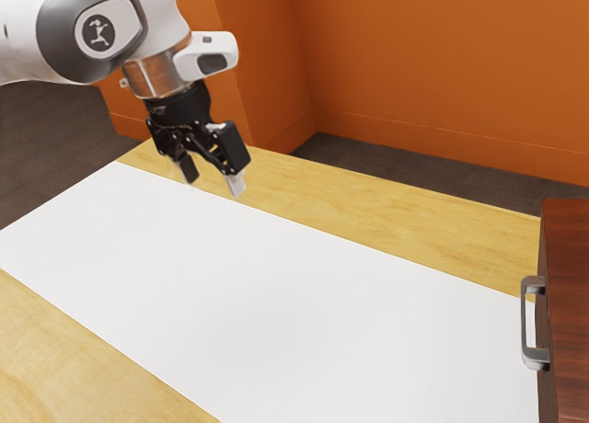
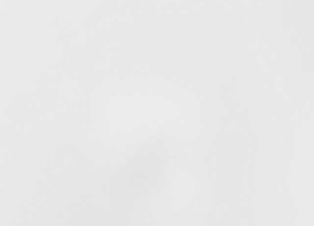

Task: Pull the drawer handle with one arm to open the drawer

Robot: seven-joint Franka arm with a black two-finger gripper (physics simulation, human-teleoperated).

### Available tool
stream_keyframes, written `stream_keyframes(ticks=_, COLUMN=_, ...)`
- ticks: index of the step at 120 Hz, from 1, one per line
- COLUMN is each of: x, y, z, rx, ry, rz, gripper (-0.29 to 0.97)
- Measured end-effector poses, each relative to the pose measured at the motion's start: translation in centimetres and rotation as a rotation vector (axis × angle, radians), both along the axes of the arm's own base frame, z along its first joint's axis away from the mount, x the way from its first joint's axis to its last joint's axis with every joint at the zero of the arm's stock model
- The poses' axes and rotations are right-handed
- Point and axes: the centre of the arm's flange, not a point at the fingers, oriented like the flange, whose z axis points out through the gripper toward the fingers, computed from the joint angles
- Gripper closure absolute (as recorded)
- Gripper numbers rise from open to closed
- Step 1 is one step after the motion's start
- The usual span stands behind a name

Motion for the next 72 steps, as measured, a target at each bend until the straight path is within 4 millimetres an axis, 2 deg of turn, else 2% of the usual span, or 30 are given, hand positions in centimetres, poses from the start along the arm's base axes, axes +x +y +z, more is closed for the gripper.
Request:
stream_keyframes(ticks=22, x=0.1, y=1.5, z=0.4, rx=-0.009, ry=-0.021, rz=0.028, gripper=0.0)
stream_keyframes(ticks=28, x=-0.4, y=1.9, z=2.6, rx=-0.012, ry=-0.06, rz=0.043, gripper=0.0)
stream_keyframes(ticks=39, x=-2.9, y=2.4, z=8.7, rx=-0.023, ry=-0.154, rz=0.074, gripper=0.0)
stream_keyframes(ticks=47, x=-4.6, y=3.2, z=10.9, rx=-0.073, ry=-0.18, rz=0.102, gripper=0.0)
stream_keyframes(ticks=54, x=-5.3, y=4.7, z=11.2, rx=-0.112, ry=-0.174, rz=0.149, gripper=0.0)
stream_keyframes(ticks=62, x=-5.7, y=6.4, z=10.6, rx=-0.14, ry=-0.149, rz=0.215, gripper=0.0)
stream_keyframes(ticks=72, x=-5.6, y=6.8, z=9.7, rx=-0.166, ry=-0.117, rz=0.266, gripper=0.0)
